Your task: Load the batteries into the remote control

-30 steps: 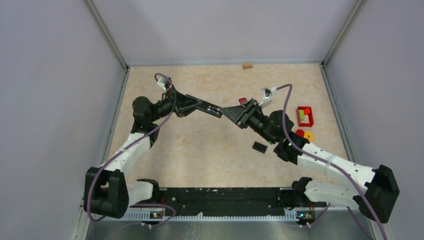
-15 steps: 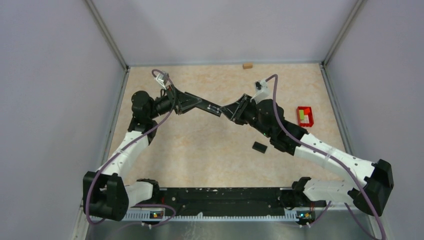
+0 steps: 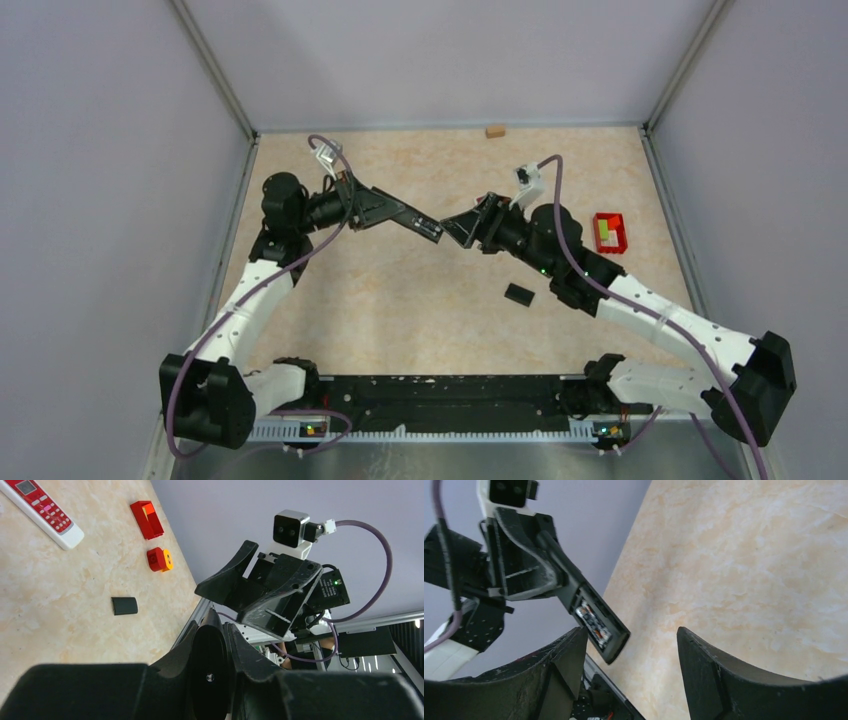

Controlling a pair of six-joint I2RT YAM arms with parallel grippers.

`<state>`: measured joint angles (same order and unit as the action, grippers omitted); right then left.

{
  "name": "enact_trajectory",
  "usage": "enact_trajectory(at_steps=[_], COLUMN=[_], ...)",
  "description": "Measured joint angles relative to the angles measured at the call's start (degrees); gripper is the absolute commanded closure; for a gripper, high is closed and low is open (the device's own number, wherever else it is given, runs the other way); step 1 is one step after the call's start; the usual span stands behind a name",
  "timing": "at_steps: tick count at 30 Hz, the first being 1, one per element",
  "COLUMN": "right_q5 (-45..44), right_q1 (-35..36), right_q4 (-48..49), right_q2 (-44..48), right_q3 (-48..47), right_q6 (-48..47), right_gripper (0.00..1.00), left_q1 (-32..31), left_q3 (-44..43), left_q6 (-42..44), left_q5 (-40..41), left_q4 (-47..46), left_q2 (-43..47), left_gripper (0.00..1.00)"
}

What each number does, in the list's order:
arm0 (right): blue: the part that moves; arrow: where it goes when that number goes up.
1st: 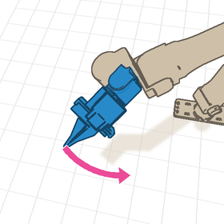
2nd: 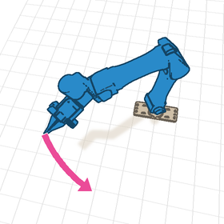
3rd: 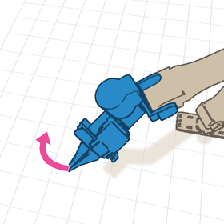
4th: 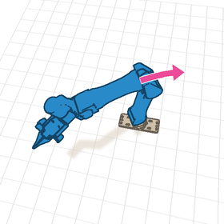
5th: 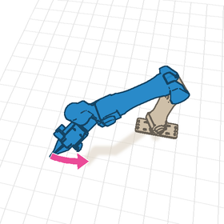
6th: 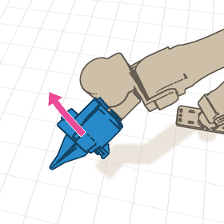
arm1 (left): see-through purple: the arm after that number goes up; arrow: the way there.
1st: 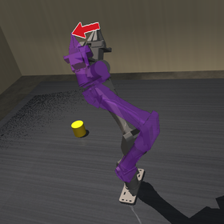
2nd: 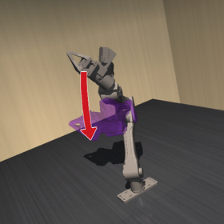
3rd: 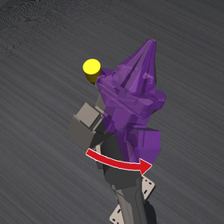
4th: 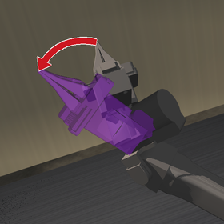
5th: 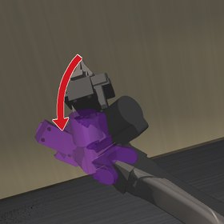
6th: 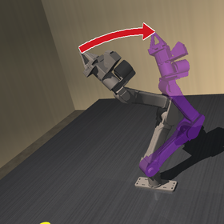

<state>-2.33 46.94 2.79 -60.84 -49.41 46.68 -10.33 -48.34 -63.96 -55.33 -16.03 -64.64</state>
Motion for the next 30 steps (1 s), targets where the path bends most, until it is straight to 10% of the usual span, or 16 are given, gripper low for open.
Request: enact_trajectory(at_steps=[11,23,27,30], right_q5=[5.03,9.05,9.44,9.60], right_q1=[-0.33,-0.37,-0.61,-0.68], right_q4=[8.79,7.19,6.45,6.19], right_q2=[0.26,-4.02,-4.59,-4.59], right_q3=[2.25,1.81,0.92,0.85], right_q6=[1.44,0.39,0.39,0.28], right_gripper=[0.35,0.79,0.72,0.46], left_q1=[0.17,0.28,0.68,0.68], left_q3=[0.00,0.00,0.00,0.00], left_q6=[2.71,3.17,3.32,3.87], left_q5=[-0.92,-1.55,-1.64,-1.66], left_q4=[2.91,3.34,3.72,4.07], left_q2=[0.00,0.02,0.07,0.26], left_gripper=[1.00,1.00,1.00,1.00])
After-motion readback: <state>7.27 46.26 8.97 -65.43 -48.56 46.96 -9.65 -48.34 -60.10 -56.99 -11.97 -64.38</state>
